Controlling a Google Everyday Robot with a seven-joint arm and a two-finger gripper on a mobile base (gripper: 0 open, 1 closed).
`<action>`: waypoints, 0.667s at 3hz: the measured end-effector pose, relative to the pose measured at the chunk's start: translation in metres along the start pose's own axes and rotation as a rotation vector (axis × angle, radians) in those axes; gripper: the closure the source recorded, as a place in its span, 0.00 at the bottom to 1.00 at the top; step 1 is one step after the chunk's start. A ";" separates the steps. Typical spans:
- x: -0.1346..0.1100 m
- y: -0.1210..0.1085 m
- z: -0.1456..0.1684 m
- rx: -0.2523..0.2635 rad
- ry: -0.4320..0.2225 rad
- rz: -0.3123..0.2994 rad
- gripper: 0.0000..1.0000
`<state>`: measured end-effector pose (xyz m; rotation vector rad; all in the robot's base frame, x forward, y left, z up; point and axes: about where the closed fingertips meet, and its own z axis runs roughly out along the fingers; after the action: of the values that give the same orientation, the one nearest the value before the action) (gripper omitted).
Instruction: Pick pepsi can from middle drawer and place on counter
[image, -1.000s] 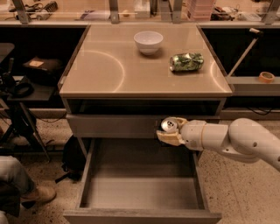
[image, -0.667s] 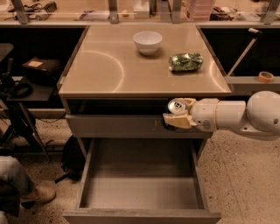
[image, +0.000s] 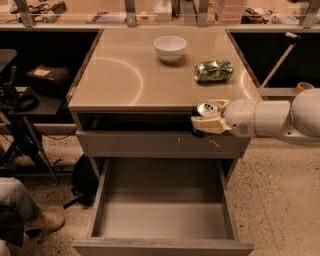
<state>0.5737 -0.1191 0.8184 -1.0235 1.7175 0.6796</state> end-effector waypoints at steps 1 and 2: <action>-0.065 -0.019 -0.022 -0.022 0.013 -0.032 1.00; -0.107 -0.035 -0.023 -0.091 0.086 -0.023 1.00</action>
Offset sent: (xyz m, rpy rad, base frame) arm 0.1039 -0.0249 0.3032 -0.0924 -0.0951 0.1408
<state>0.6105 -0.1205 0.9270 -1.1486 1.7598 0.7129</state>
